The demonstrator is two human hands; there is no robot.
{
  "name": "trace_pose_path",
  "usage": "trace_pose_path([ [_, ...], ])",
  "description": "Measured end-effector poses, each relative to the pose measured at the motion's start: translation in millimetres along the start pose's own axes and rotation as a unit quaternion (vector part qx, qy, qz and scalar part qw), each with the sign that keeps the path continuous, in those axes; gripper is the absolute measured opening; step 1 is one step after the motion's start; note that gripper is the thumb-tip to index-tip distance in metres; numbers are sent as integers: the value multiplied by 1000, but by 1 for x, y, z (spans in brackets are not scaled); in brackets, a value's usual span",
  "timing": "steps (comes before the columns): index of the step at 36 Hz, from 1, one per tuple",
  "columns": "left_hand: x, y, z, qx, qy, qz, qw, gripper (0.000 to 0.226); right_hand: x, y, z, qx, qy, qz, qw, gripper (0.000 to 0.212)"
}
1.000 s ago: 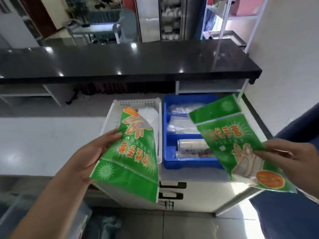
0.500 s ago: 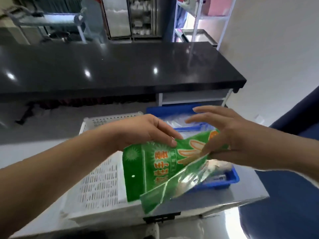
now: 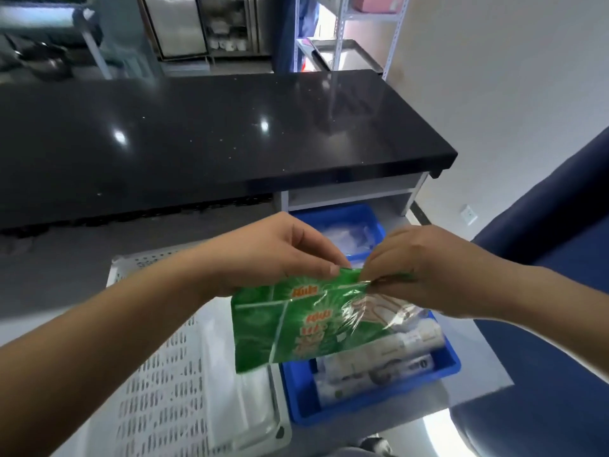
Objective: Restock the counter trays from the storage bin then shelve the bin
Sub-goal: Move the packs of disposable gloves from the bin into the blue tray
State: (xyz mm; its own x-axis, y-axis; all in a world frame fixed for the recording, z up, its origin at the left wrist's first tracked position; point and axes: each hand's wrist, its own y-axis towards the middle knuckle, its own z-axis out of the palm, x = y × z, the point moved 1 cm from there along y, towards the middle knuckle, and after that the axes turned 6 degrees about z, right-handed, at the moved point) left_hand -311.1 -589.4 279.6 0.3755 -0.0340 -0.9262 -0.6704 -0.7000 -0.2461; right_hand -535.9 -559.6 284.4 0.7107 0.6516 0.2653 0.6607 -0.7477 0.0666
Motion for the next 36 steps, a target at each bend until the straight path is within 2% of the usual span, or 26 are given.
trace_pose_path([
  [3, -6, -5, -2, 12, 44, -11, 999, 27, -8, 2, 1, -14, 14, 15, 1000, 14],
  [6, -12, -10, 1, 0, 152, -36, 988, 42, -21, 6, 2, 28, 35, 71, 997, 32],
  [8, -14, -9, 8, -46, 273, -36, 960, 41, -31, 7, 2, 47, 46, 93, 993, 35],
  [10, -15, -4, 17, -100, 347, -15, 932, 29, -41, 7, 0, 54, 58, 104, 991, 25],
  [15, -10, 18, 29, -158, 310, 8, 937, 17, -68, 3, -1, 56, 93, 139, 984, 11],
  [19, -8, 37, 30, -177, 260, 25, 949, 12, -90, 2, -4, 62, 128, 163, 976, 11],
  [21, -12, 45, 26, -178, 189, 36, 965, 5, -99, -2, -6, 61, 127, 162, 977, 11],
  [23, -10, 53, 16, -207, 85, 40, 974, 10, -105, -8, -8, 54, 112, 156, 980, 11],
  [26, 11, 70, -7, -275, -8, 10, 961, 11, -115, -18, -12, 38, 92, 163, 982, 12],
  [29, 53, 94, -21, -290, 45, -55, 954, 12, -127, -27, -18, 37, 94, 194, 976, 13],
  [33, 102, 131, -13, -207, 179, -95, 957, 27, -135, -41, -24, 36, 95, 229, 968, 12],
  [36, 118, 158, -3, -162, 311, -95, 931, 46, -138, -53, -21, 33, 78, 243, 966, 13],
])
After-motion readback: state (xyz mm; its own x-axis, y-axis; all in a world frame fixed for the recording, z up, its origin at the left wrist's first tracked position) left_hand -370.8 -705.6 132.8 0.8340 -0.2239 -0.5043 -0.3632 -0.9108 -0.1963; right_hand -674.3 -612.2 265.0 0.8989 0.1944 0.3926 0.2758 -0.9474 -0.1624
